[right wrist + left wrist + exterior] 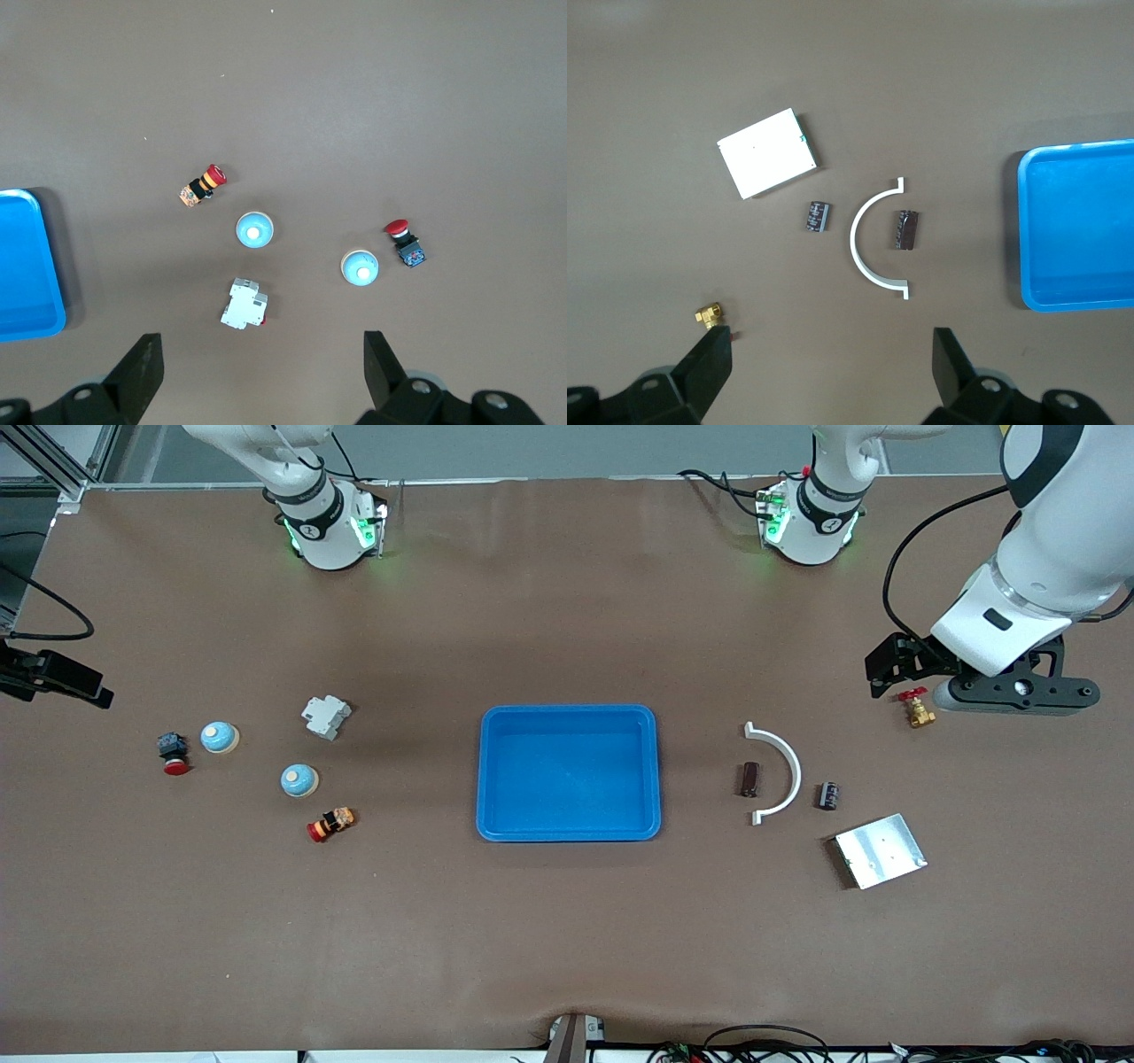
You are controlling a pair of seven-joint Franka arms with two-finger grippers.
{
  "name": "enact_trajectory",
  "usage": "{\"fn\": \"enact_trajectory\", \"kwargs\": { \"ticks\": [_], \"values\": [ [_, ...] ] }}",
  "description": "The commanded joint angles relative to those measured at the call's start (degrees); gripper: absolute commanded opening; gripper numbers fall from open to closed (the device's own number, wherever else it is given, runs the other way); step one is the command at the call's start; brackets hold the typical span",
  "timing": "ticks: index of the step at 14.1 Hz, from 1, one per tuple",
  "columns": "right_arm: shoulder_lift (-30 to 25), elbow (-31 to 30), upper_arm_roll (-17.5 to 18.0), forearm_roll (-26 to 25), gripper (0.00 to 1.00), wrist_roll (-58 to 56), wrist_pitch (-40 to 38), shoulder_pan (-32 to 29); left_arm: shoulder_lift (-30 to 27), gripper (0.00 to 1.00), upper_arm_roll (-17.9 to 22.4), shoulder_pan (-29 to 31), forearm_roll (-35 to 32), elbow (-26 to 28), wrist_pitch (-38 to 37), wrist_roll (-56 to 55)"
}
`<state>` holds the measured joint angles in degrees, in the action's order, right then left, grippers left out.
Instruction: Place electrolytic capacitor and blue bell in tray
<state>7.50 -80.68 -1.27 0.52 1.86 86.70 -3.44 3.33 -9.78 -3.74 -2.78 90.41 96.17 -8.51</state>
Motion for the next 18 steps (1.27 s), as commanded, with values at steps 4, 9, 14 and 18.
{"fn": "enact_trajectory", "kwargs": {
  "ticks": [4, 9, 14, 18],
  "values": [
    [-0.91, -0.62, 0.21, 0.27, 1.00, 0.08, -0.39, -0.33, -0.16, 1.00, -0.06, -0.13, -1.96, -0.15, 0.34, 0.78],
    [-0.91, -0.62, 0.21, 0.27, 1.00, 0.08, -0.39, -0.42, -0.16, 1.00, -0.59, -0.13, -2.14, 0.03, 0.25, 0.78],
    [-0.82, -0.62, 0.21, 0.27, 1.00, 0.08, -0.30, -0.34, -0.34, 1.00, -0.33, 1.00, -2.32, 2.66, 0.25, 1.57],
    [-0.73, -0.62, 0.21, 0.27, 1.00, 0.08, -0.22, -0.51, -0.43, 1.00, -0.24, 2.76, -2.41, 6.61, 0.60, 5.35]
  ]
}}
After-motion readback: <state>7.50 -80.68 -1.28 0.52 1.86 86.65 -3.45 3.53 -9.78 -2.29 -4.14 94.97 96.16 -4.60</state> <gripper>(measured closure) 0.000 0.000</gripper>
